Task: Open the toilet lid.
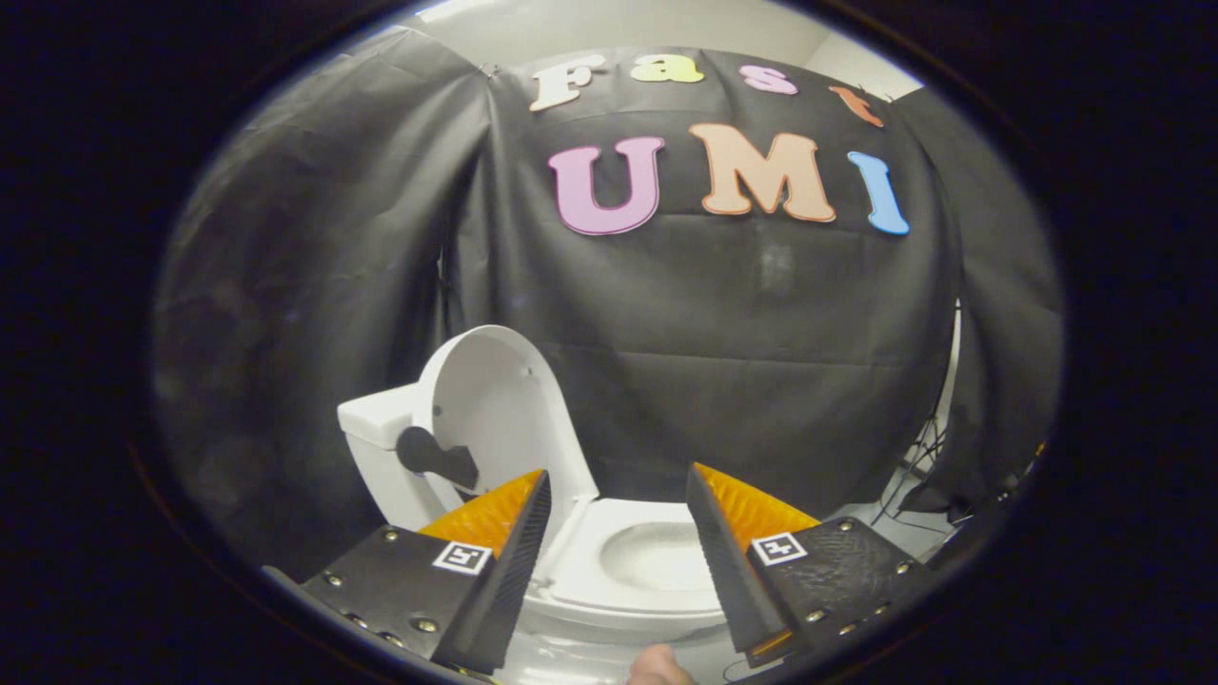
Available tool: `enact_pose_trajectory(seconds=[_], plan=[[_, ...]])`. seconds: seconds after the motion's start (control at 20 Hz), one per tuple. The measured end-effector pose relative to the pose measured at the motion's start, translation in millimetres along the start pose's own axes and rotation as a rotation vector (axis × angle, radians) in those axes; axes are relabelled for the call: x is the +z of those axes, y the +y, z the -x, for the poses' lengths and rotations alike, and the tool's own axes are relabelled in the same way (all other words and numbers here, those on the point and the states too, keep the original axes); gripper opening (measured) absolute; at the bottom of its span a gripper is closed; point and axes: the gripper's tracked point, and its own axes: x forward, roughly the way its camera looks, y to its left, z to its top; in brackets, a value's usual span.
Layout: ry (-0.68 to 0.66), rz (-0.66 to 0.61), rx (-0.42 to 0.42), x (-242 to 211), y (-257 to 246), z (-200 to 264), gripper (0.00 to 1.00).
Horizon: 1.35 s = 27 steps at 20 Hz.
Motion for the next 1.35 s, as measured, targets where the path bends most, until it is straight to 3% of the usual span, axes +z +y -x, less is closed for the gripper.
enact_pose_trajectory(seconds=[0.15, 0.5, 0.65, 1.0, 1.35], plan=[[-0.029, -0.013, 0.022, 4, -17, 9, 0.84], [-0.054, -0.074, -0.056, 2, -87, 20, 0.84], [-0.064, -0.097, -0.052, 0, -107, 28, 0.84], [-0.078, -0.064, -0.166, -12, -169, 37, 0.84], [-0.083, -0.058, -0.171, -14, -172, 25, 0.84]])
